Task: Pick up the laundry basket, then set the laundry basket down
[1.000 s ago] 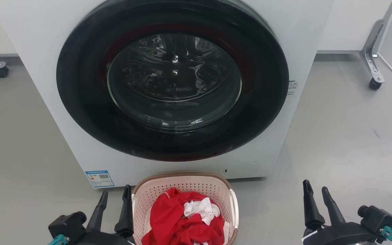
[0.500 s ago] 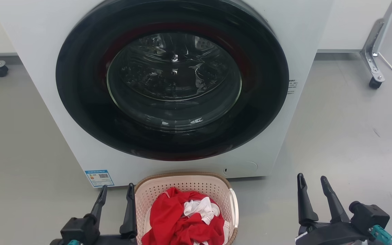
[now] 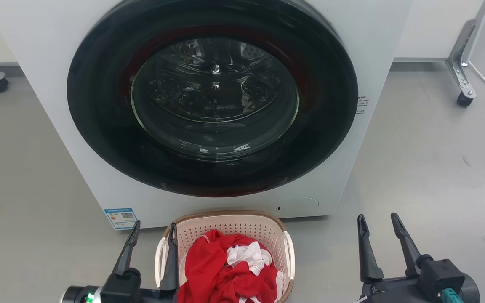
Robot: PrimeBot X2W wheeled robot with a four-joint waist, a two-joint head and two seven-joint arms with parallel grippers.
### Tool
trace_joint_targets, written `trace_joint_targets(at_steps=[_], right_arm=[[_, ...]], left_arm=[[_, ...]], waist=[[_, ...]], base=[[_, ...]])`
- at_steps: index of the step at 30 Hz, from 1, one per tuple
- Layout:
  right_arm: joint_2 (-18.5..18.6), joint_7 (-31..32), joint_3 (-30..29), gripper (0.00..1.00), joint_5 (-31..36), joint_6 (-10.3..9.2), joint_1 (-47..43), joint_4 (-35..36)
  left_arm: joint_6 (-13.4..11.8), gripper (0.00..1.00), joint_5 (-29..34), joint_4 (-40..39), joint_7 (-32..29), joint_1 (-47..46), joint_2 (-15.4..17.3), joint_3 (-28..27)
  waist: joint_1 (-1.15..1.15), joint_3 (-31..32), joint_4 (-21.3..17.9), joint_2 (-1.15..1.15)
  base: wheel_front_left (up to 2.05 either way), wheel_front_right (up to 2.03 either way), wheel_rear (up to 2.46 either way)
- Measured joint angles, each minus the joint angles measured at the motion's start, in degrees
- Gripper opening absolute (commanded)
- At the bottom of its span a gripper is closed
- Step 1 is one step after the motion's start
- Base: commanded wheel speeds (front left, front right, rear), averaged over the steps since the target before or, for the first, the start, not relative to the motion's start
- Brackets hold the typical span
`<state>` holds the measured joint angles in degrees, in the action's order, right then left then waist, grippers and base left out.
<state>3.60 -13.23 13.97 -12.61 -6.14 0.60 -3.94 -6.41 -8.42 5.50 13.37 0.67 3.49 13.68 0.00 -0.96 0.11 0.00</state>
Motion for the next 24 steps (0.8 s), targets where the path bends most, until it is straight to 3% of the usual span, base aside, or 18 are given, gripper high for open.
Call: trace_joint_targets(at_steps=[6,24], right_arm=[[0.0,-1.05,0.94,1.0,4.88,-0.99,-0.05,0.99],[-0.03,-1.07,0.13,1.0,5.09,-0.99,-0.05,1.1]], left_arm=[[-0.7,1.0,5.28,-0.56,0.94,0.2,-0.01,0.58],[-0.7,1.0,4.89,-0.49,0.94,0.93,-0.19,-0.41]], waist=[[0.0,-0.22,-0.03,0.0],[0.0,-0.68,-0.08,0.0]], base=[[0.0,0.0,0.0],[0.0,0.0,0.0]])
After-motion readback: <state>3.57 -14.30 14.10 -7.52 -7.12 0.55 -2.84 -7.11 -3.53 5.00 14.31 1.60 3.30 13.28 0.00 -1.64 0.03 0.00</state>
